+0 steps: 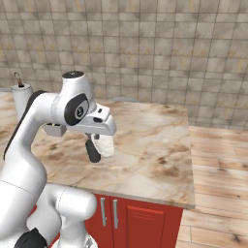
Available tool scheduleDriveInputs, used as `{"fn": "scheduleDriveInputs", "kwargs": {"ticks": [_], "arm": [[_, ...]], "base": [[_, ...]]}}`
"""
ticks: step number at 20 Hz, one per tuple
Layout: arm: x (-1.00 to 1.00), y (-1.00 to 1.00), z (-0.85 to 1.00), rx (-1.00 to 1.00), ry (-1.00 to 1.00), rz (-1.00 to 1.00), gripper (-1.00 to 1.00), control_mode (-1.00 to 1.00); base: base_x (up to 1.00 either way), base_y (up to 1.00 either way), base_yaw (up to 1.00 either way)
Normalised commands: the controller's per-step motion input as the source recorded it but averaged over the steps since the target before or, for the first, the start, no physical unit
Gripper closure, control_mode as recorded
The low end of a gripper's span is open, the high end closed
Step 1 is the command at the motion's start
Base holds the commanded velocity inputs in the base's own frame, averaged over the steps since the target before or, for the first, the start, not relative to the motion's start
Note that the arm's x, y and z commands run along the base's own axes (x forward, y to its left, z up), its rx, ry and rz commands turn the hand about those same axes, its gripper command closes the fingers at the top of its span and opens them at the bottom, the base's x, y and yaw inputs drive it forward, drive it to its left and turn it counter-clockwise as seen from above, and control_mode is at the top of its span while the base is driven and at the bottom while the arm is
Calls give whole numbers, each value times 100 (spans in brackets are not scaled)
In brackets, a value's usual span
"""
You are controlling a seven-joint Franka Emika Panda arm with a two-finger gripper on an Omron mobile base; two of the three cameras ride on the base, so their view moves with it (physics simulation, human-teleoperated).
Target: Pick the jug and glass cup and place them in the sink. Then turn on the water.
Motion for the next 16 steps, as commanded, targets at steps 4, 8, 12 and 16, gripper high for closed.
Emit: {"fn": "scheduleDriveInputs", "kwargs": {"ticks": [4,8,12,16], "arm": [[0,-14,0,2,0,0,100,-100],[0,-5,0,0,0,0,100,-100],[0,-2,0,0,0,0,100,-100],[0,0,0,0,0,0,100,-100]], "base": [[0,0,0],[0,0,0],[0,0,0],[0,0,0]]}}
